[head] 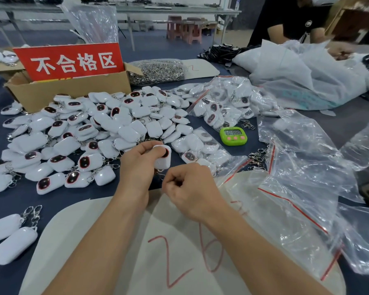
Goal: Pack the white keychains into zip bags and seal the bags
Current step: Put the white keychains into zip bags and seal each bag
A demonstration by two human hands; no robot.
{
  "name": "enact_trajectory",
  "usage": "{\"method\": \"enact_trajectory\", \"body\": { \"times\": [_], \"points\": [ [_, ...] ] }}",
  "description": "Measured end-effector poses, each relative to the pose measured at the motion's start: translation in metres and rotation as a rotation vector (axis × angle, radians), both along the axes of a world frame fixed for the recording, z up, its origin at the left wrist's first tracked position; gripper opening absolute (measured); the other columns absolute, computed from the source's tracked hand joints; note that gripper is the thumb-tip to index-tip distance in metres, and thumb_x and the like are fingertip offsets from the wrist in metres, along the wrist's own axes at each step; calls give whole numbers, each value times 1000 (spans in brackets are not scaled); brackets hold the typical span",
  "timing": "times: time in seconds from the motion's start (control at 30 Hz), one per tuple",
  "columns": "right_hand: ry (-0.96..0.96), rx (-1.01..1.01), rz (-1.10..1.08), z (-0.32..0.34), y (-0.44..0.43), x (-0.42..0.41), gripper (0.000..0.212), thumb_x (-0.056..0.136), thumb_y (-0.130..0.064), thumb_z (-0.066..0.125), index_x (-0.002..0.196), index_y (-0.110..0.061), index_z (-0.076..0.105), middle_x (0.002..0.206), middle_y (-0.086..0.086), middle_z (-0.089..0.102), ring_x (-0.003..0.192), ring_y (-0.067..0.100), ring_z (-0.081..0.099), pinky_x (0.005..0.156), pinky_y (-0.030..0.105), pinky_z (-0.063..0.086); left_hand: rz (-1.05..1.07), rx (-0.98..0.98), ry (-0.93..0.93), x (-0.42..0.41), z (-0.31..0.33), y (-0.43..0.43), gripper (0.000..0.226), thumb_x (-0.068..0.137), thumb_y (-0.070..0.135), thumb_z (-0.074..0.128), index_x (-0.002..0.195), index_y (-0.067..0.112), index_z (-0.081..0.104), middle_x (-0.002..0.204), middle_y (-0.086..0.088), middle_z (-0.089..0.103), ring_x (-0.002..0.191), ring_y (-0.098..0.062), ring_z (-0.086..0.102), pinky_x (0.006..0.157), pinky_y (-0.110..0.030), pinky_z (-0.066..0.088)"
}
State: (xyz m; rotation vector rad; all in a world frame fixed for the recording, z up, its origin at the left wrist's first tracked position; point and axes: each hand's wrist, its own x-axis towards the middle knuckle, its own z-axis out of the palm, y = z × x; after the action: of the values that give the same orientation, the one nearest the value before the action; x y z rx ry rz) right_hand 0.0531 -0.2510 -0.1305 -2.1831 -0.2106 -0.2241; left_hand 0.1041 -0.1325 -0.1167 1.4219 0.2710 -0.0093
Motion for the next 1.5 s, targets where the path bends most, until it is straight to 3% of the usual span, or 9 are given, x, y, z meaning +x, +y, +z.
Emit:
{"method": "enact_trajectory", "body": {
  "times": [0.2,0.33,0.43,0.63,0.83,0.97,1.23,1.37,1.5],
  "points": [
    [3,16,12,-3,1,5,17,72,-16,54,68,-17,70,59,-11,64,54,6,56,53,20,45,-27,-2,26,-1,1,3,18,82,11,74,73,27,78,81,-4,71,75,-22,58,60,-29,49],
    [60,104,-70,-6,-3,4,17,75,-23,53,68,-22,69,52,-13,59,50,5,53,50,15,40,-44,-44,-42,-4,3,2,21,86,7,71,69,19,76,79,-9,72,76,-23,62,68,-33,50],
    [153,272,-180,-4,-3,8,14,78,-25,54,70,-22,65,62,0,68,57,18,67,59,37,59,-90,-4,-110,-7,3,0,25,89,8,72,68,21,78,76,-8,73,73,-21,63,71,-36,51],
    [295,659,-73,-1,1,14,12,87,-27,68,96,-19,68,86,10,77,67,27,75,59,38,62,-200,-43,-138,-9,5,1,7,86,12,77,81,15,82,79,-10,77,67,-21,72,57,-28,55],
    [244,607,-45,-3,1,12,17,98,-23,56,89,-17,69,65,3,69,55,26,67,53,34,53,-240,38,-100,-7,5,13,5,85,17,78,86,19,84,83,-11,78,71,-20,70,69,-31,58],
    [257,616,-23,-1,-3,11,26,103,-12,47,92,-16,70,65,6,69,54,18,64,50,26,49,-271,152,-146,-8,8,23,16,83,11,80,84,27,85,83,-6,80,72,-11,73,65,-20,57],
    [252,396,-121,-6,-5,11,25,103,-29,55,89,-18,72,50,-3,57,48,8,48,48,22,39,-285,221,-127,-8,5,28,11,80,11,85,88,19,83,83,-8,79,75,-18,75,72,-31,63],
    [237,381,-92,-5,-5,12,22,104,-27,55,90,-19,70,51,-2,56,48,7,49,47,20,39,-326,274,-198,-5,4,32,18,78,0,83,87,16,82,80,-8,78,73,-14,72,68,-18,55],
    [222,367,-77,-8,-1,12,17,102,-24,56,93,-22,70,52,-5,59,49,7,55,49,18,41,-327,308,-208,-2,5,39,25,75,-6,82,85,17,83,78,-10,77,71,-16,72,69,-20,56]
  ]
}}
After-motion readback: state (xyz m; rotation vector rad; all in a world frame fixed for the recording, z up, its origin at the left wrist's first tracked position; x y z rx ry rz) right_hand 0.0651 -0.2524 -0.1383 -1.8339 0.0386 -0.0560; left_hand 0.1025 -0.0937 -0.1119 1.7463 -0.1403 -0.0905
